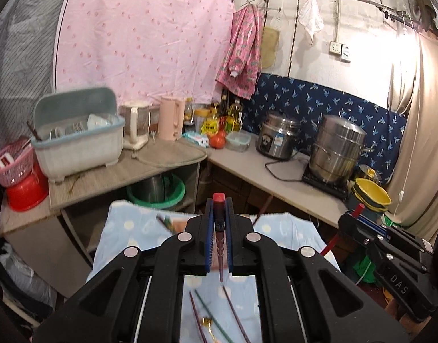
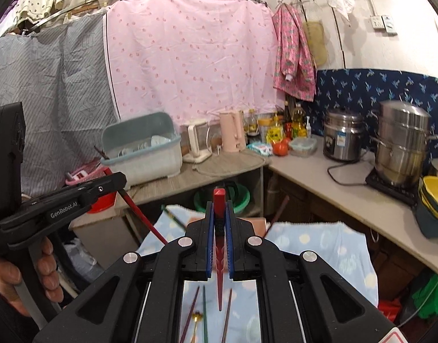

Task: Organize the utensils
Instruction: 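Lift both red chopsticks with both tools and carry them into the pink basket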

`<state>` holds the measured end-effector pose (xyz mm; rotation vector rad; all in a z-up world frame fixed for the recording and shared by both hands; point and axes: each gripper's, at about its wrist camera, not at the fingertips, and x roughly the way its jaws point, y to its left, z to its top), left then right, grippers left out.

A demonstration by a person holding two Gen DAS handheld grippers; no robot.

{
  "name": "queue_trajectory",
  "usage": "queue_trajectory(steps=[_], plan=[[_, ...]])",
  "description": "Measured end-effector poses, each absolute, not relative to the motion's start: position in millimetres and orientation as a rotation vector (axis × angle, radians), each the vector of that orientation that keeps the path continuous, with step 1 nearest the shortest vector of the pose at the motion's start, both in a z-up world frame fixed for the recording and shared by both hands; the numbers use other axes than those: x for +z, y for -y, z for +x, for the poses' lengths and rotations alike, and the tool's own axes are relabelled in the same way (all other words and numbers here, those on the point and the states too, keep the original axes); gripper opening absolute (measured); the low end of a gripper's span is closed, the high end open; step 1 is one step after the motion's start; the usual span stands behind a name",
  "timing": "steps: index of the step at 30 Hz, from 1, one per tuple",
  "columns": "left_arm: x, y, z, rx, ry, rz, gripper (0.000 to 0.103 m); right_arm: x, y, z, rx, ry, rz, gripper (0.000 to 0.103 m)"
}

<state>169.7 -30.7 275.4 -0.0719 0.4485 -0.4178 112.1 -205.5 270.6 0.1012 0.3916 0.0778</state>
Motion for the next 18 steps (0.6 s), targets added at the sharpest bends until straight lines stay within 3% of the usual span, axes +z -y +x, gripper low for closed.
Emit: queue_trajectory(steps=[9, 18], plan=[[298, 52, 234, -0.389, -0.383, -0.064, 0.007, 294, 204, 193, 0.056, -0.307, 0.102, 0.007], [249, 61, 286, -0.376, -0.449, -0.076, 0.007, 240, 205, 260, 0.056, -0.326, 0.123, 0.007]])
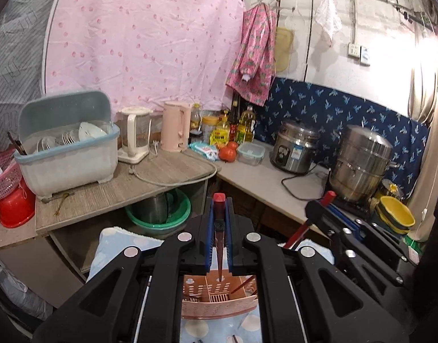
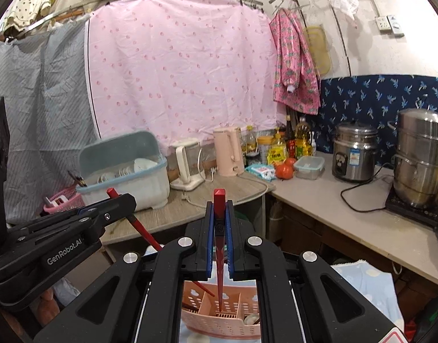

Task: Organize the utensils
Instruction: 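Lift both red chopsticks with both tools and carry them into the pink basket, then open both tools to drop the red chopsticks into the basket, then move both open tools back down to the remaining chopsticks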

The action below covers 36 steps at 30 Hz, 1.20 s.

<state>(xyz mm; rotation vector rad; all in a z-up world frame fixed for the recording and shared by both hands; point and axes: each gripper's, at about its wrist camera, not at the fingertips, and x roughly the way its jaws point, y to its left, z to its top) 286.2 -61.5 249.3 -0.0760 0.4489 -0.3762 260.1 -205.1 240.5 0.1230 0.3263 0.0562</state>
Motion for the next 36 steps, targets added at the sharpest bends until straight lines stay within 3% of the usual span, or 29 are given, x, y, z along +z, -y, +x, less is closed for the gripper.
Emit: queue_trajectory(steps=[10, 12, 13, 14, 16, 36], plan=[[193, 70, 309, -0.371, -0.556, -0.049, 0.007, 172, 203, 285, 0.049, -0.457, 0.129, 0.007], [189, 69, 308, -0.361, -0.558, -0.054, 0.009, 168, 203, 280, 0.037, -0.450, 0.128, 0.013], [188, 69, 307, -0.353, -0.550, -0.050, 0.017, 168, 203, 278, 0.030, -0.446, 0.124, 0.022], [188, 69, 303, -0.345, -0.543, -0.042, 0.032, 168, 203, 274, 0.023, -0.437, 0.124, 0.033], [189, 68, 297, -0.314, -0.524, -0.036, 0.052, 170, 203, 264, 0.015, -0.418, 0.123, 0.041], [161, 57, 184, -0.383, -0.589, -0.022, 0.054, 138, 195, 131, 0.018, -0.515, 0.212, 0.044]])
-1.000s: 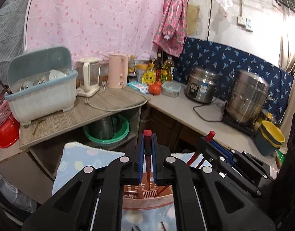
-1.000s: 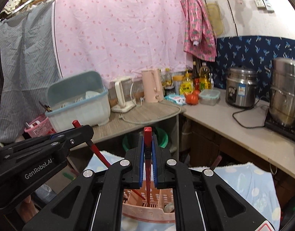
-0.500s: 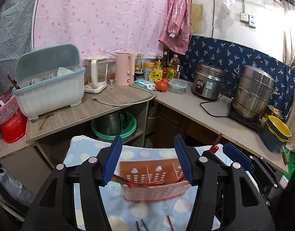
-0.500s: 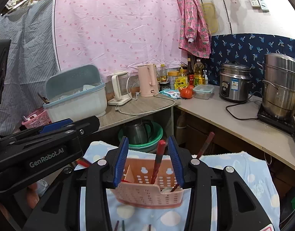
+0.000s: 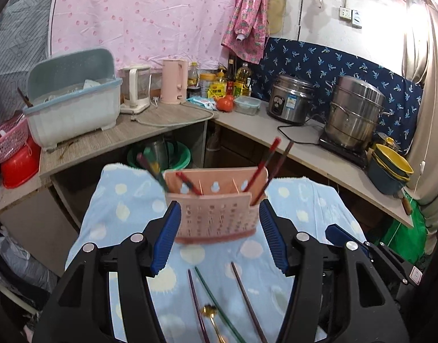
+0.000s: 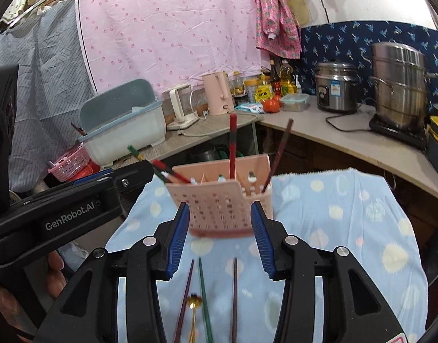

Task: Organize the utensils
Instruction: 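Move both open tools back down to the remaining chopsticks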

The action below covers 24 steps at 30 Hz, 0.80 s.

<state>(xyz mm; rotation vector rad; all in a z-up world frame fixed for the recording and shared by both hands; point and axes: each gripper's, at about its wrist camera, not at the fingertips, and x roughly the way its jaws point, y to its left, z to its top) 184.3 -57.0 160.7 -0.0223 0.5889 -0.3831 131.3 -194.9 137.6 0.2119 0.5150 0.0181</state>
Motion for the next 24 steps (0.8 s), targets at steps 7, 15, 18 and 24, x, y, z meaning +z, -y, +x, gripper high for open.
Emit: queue_trajectory(steps=[7, 15, 18, 24], plan=[[142, 46, 148, -0.387, -0.635, -0.014, 0.054, 130, 200, 85, 0.013, -0.565, 0.262, 0.044], [119, 37, 117, -0.408, -0.691, -0.010, 0.055, 124, 202, 50, 0.005, -0.599, 0.285, 0.045], [100, 35, 103, -0.400, -0.727, 0.004, 0.055, 102, 200, 43, -0.002, -0.649, 0.278, 0.045], [40, 33, 87, -0.363, -0.857, 0.015, 0.055, 55, 194, 39, -0.004, -0.749, 0.261, 0.045]])
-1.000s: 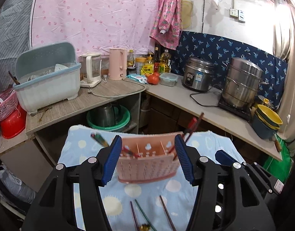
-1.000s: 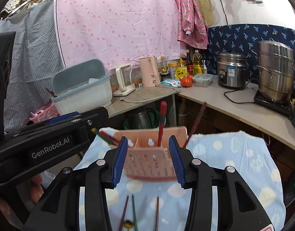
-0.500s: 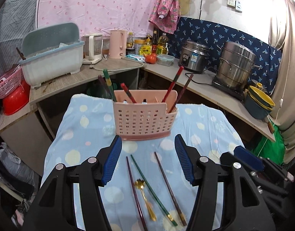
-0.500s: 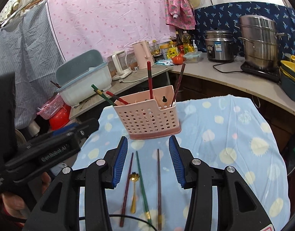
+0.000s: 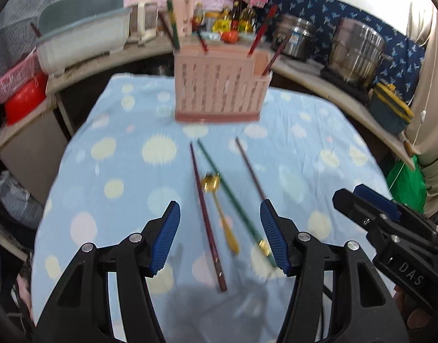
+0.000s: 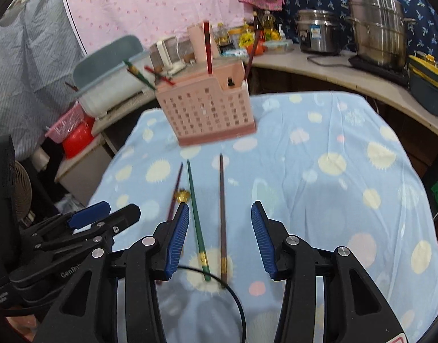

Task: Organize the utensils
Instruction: 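Move both open tools back down to the remaining chopsticks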

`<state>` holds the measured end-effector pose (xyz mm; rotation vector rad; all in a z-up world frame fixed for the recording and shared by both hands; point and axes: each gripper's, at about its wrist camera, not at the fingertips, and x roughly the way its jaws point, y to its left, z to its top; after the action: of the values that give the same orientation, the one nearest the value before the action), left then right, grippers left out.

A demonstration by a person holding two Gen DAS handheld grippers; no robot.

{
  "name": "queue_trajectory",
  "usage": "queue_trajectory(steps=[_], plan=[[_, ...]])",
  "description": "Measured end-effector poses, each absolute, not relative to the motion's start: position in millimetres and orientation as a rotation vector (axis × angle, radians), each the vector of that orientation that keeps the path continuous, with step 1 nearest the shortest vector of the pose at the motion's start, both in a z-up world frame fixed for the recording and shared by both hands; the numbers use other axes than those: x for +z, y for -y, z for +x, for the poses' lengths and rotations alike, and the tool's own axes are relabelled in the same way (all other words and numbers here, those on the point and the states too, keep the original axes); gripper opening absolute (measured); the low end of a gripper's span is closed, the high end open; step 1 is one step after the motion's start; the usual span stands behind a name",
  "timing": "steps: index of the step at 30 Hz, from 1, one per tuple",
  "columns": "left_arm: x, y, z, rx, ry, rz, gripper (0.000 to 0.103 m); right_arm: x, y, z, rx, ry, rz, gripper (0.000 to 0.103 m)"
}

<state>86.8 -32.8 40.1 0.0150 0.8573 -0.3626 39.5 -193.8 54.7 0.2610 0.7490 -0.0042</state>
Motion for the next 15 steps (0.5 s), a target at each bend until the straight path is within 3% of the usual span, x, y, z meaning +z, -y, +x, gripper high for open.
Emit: queue_trajectory(steps=[10, 15], plan=[[-20, 25, 87, -0.326, -0.990, 0.004, 0.055, -7, 187, 52, 0.010, -0.890, 0.240, 0.044], [-32, 26, 87, -0.319, -1.016, 0.016, 0.052, -22, 176, 57, 0.021, -0.928, 0.201, 0.032]])
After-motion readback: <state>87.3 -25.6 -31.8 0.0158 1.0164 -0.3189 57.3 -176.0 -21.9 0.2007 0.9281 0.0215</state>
